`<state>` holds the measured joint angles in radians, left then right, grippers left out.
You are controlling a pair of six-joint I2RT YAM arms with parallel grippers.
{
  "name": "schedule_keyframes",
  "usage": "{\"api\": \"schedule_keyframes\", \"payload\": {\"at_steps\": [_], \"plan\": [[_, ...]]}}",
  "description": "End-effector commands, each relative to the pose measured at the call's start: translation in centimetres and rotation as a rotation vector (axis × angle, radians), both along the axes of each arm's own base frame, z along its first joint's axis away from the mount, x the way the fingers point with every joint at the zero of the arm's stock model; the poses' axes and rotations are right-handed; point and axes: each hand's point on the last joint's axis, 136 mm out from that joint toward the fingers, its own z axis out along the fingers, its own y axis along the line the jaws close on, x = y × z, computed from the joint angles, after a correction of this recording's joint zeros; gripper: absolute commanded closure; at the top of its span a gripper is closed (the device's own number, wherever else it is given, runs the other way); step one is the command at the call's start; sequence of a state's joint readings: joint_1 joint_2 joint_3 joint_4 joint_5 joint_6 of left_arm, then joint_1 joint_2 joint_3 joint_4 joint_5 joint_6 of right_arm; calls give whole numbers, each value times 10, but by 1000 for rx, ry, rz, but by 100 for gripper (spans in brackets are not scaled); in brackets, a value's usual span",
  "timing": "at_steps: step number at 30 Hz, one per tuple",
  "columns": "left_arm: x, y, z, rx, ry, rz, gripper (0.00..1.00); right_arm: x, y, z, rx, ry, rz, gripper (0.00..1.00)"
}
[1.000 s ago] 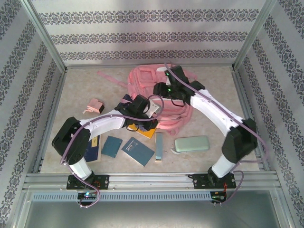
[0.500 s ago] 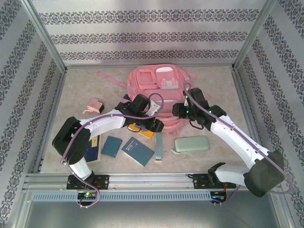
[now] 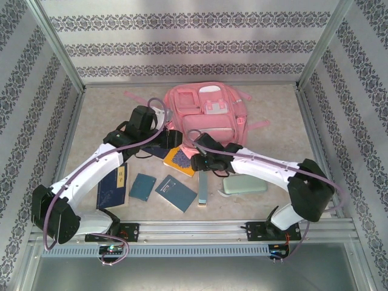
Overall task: Pack the student bag
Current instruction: Unzip the student bag at the center of the table.
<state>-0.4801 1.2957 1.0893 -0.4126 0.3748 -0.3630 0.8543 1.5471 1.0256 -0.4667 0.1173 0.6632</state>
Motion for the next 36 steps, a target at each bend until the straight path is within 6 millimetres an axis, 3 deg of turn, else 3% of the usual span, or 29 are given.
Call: {"api": "schedule_keyframes", "payload": {"at_steps": [1,11,13,16,21,22,36], "plan": [[-1,17,-19,19,60,79,40,24,-11,10,-63,-82,-239,43],[9,33,-23,15,76,175,41,36,-11,-31,-217,-59,-334,49],[11,38,-25,20,86,214,41,37,-12,-38,-244,-50,-337,54],[14,46,-30,12,125,302,41,38,-13,-41,-246,-52,-338,69],[18,46,-47,-13,200,378,41,37,-7,-30,-193,-71,-301,98],[20,46,-50,-16,213,393,41,37,-6,-28,-184,-74,-288,100],[66,19,-114,-127,417,484,30,32,16,17,87,-129,-143,100]]}}
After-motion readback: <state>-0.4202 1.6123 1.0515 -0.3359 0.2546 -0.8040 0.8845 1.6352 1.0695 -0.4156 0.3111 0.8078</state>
